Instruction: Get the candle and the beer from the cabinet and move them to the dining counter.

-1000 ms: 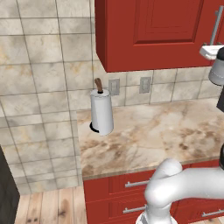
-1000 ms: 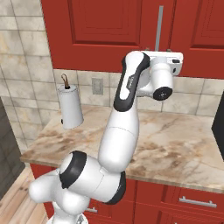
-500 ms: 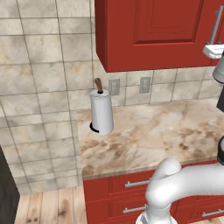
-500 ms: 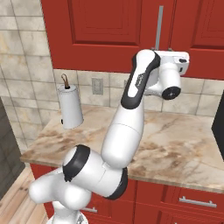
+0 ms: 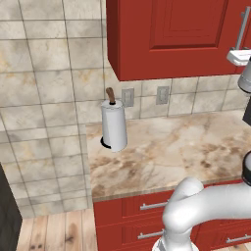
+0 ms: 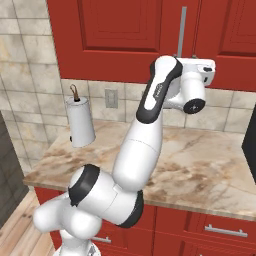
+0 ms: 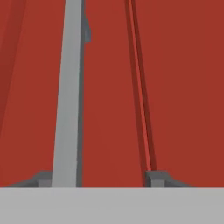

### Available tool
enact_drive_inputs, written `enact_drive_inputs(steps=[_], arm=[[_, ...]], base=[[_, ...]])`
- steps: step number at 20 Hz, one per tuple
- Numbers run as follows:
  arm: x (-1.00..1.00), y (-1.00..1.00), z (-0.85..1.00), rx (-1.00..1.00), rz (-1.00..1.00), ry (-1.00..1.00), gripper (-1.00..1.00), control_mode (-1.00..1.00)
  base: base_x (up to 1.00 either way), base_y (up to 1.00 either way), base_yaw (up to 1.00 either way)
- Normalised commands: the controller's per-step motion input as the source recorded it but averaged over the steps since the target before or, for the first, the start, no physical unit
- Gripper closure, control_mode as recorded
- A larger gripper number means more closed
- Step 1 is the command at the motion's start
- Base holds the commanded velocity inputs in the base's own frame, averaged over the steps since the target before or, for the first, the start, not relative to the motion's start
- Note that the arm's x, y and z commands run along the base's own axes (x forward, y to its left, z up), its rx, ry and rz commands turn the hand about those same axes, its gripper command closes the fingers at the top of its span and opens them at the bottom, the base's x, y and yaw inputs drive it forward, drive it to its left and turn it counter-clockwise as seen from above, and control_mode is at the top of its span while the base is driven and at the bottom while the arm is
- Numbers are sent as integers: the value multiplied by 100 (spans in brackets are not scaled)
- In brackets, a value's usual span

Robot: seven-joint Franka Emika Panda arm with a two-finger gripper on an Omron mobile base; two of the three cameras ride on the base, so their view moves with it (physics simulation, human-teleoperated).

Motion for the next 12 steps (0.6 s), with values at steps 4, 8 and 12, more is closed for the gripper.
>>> enact_drive_inputs(steps=[4, 8, 12], arm=[[0, 0, 0, 0, 0, 0, 100, -100], [0, 0, 0, 0, 0, 0, 100, -100], [0, 0, 0, 0, 0, 0, 100, -100]], base=[[0, 0, 0], [0, 0, 0], [0, 0, 0]])
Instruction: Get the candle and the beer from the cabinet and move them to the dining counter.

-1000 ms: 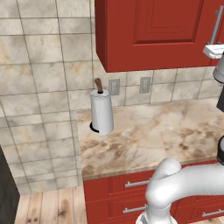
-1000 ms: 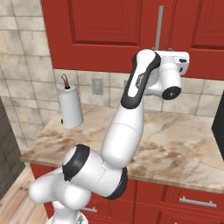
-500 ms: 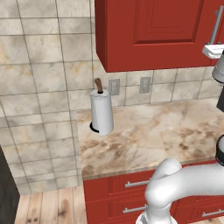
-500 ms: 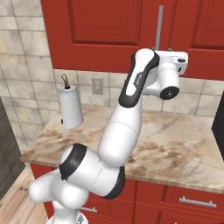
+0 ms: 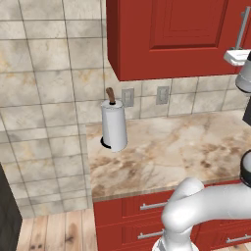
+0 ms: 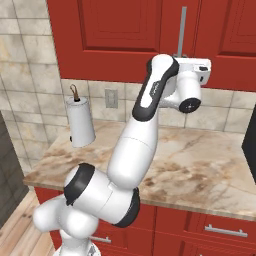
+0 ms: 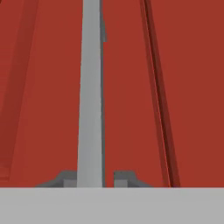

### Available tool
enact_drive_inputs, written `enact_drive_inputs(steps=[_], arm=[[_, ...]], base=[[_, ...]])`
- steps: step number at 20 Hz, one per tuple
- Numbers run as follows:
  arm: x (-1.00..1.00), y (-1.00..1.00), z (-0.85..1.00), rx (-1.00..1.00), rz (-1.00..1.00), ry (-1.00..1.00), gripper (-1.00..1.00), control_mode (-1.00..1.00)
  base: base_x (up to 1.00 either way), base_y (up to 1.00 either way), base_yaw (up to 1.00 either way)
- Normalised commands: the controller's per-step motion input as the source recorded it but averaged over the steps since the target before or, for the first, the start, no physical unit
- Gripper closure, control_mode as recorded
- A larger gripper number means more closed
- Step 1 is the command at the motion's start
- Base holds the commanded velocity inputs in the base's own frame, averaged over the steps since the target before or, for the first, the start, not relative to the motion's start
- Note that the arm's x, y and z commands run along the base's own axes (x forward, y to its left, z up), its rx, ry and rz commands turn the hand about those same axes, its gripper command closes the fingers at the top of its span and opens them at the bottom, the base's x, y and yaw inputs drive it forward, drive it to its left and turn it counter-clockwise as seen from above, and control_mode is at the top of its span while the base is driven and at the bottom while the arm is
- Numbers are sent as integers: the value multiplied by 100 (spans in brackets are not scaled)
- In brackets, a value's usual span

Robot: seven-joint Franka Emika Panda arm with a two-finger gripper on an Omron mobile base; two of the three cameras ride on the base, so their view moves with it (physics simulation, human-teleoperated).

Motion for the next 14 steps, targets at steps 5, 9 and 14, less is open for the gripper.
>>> enact_drive_inputs(steps=[5, 9, 14], arm=[[0, 0, 0, 0, 0, 0, 100, -100], [-16, 0, 0, 0, 0, 0, 100, -100], [-45, 2, 0, 0, 0, 0, 100, -100]], base=[[0, 0, 0], [0, 0, 0], [0, 0, 0]])
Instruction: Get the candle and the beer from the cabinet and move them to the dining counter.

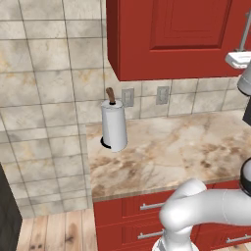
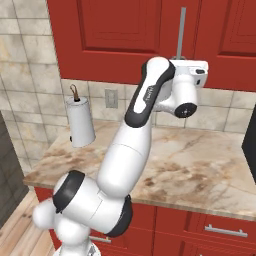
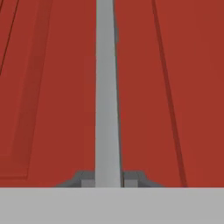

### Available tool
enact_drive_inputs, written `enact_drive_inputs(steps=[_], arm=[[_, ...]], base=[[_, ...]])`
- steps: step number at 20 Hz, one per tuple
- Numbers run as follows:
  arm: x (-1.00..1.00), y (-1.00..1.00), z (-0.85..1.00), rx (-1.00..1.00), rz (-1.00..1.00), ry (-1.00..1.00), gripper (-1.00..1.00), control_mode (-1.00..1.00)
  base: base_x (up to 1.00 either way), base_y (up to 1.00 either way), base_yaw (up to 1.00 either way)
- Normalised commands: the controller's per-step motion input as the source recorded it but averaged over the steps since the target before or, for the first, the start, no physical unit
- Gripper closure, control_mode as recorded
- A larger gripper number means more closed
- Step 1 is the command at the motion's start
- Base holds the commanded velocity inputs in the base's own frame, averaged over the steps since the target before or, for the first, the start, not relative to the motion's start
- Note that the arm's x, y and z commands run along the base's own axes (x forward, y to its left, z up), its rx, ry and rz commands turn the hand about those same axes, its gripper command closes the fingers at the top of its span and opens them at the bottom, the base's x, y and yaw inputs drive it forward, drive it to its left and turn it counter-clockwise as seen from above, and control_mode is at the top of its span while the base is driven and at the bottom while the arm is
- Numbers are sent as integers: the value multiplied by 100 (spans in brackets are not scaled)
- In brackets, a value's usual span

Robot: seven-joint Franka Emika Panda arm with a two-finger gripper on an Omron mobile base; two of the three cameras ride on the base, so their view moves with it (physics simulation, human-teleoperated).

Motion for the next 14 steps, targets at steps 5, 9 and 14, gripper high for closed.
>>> enact_drive_inputs(steps=[5, 9, 14], arm=[[-52, 2, 0, 0, 0, 0, 100, -100], [-63, 10, 0, 0, 0, 0, 100, -100], [-60, 11, 0, 0, 0, 0, 100, -100]], base=[[0, 0, 0], [0, 0, 0], [0, 0, 0]])
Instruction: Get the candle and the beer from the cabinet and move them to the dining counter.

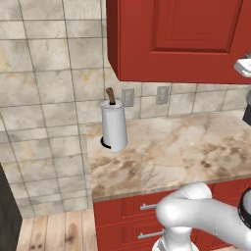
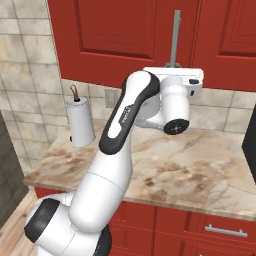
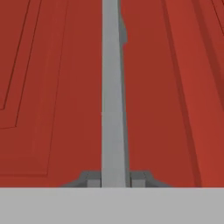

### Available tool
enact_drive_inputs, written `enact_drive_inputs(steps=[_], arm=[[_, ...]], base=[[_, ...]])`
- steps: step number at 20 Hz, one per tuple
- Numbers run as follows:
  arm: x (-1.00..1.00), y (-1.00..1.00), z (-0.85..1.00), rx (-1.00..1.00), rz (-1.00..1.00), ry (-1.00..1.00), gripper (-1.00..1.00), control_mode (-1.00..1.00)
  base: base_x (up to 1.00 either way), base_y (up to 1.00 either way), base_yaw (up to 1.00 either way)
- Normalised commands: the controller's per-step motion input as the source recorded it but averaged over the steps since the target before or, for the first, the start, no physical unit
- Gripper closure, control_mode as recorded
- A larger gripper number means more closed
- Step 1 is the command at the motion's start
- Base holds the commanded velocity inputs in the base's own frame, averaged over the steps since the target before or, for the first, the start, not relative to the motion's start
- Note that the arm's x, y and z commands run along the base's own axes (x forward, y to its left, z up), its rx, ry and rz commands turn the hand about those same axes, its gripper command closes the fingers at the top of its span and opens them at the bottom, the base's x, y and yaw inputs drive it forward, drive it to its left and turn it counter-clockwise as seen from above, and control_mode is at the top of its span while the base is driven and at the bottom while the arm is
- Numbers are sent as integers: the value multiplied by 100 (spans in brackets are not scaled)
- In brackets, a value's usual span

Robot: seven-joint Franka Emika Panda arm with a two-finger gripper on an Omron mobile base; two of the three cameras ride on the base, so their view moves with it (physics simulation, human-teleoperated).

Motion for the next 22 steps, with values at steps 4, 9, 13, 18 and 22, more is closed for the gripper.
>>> enact_drive_inputs(steps=[4, 9, 13, 18, 22], arm=[[-60, 13, 0, 0, 0, 0, 100, -100], [-61, 13, 0, 0, 0, 0, 100, -100], [-46, 13, 0, 0, 0, 0, 100, -100], [-44, 20, 0, 0, 0, 0, 100, -100], [-28, 39, 0, -1, 0, 0, 100, -100]], base=[[0, 0, 0], [0, 0, 0], [0, 0, 0], [0, 0, 0], [0, 0, 0]])
